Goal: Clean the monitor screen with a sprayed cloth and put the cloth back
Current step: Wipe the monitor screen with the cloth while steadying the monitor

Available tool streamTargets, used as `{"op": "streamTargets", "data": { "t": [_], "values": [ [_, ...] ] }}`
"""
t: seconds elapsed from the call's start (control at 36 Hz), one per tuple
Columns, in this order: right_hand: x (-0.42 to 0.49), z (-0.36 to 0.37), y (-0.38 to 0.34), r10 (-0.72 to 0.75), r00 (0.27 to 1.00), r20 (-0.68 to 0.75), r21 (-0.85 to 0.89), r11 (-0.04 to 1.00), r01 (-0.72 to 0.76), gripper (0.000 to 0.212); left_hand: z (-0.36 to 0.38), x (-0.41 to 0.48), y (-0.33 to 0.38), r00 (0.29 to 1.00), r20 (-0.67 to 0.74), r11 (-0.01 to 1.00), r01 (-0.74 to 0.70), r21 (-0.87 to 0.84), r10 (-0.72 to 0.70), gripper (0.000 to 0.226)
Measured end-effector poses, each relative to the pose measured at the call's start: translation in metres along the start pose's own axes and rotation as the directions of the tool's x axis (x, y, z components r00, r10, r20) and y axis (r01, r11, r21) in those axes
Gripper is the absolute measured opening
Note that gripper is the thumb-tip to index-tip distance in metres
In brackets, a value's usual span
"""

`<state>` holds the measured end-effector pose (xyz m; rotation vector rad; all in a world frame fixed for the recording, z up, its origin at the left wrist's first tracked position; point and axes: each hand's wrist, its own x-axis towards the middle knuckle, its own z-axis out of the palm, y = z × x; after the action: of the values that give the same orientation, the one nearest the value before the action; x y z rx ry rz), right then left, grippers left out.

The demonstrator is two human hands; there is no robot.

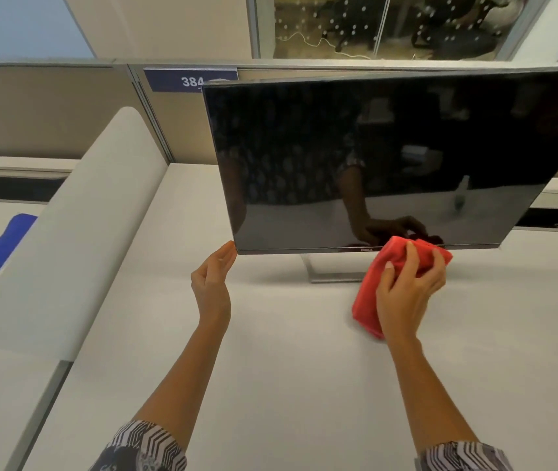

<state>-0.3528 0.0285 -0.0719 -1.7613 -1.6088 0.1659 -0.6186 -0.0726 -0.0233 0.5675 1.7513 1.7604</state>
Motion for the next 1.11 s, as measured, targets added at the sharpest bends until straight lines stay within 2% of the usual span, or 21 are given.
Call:
{"op": "streamTargets", "data": {
  "t": [0.11,0.25,0.42,0.67,0.75,0.83,0.97,1.03,1.11],
  "values": [
    [-0.029,0.016,-0.027,-0.040,0.999,0.013,-0.011,0.999,0.040,0.047,-0.003,-0.003,-0.001,1.000,-0.025,1.000,0.008,0.001,-0.008,0.032],
    [-0.068,0.037,-0.064,-0.293,0.944,0.149,-0.020,0.954,0.299,0.049,0.000,-0.004,-0.002,0.999,-0.046,1.000,0.005,0.013,-0.004,0.032],
    [-0.063,0.041,-0.057,-0.310,0.937,0.162,-0.057,0.945,0.322,0.047,0.005,-0.007,-0.004,0.998,-0.060,1.000,-0.002,0.020,0.003,0.033],
    [0.004,0.000,0.020,-0.066,0.997,-0.037,-0.018,0.998,0.065,0.041,0.009,-0.009,-0.005,0.995,-0.105,0.999,0.003,0.035,0.001,0.035],
    [0.029,-0.010,0.044,0.118,0.988,-0.098,0.043,0.993,-0.114,0.043,0.012,-0.010,-0.006,0.992,-0.123,0.999,0.005,0.033,-0.001,0.036],
    [0.048,-0.018,0.051,0.282,0.953,-0.107,0.189,0.947,-0.259,0.044,0.014,-0.012,-0.005,0.990,-0.139,1.000,0.000,0.028,0.004,0.036],
    [0.040,-0.020,0.042,0.357,0.927,-0.117,0.312,0.899,-0.307,0.044,0.017,-0.015,-0.005,0.987,-0.158,1.000,0.001,0.022,0.003,0.034],
    [0.028,-0.018,0.040,0.375,0.923,-0.083,0.300,0.893,-0.336,0.043,0.017,-0.015,-0.005,0.987,-0.158,0.999,0.004,0.032,0.001,0.035],
    [0.007,-0.012,0.035,0.310,0.951,0.002,0.213,0.929,-0.304,0.043,0.017,-0.015,-0.005,0.987,-0.160,0.999,0.006,0.034,0.000,0.036]
  ]
}}
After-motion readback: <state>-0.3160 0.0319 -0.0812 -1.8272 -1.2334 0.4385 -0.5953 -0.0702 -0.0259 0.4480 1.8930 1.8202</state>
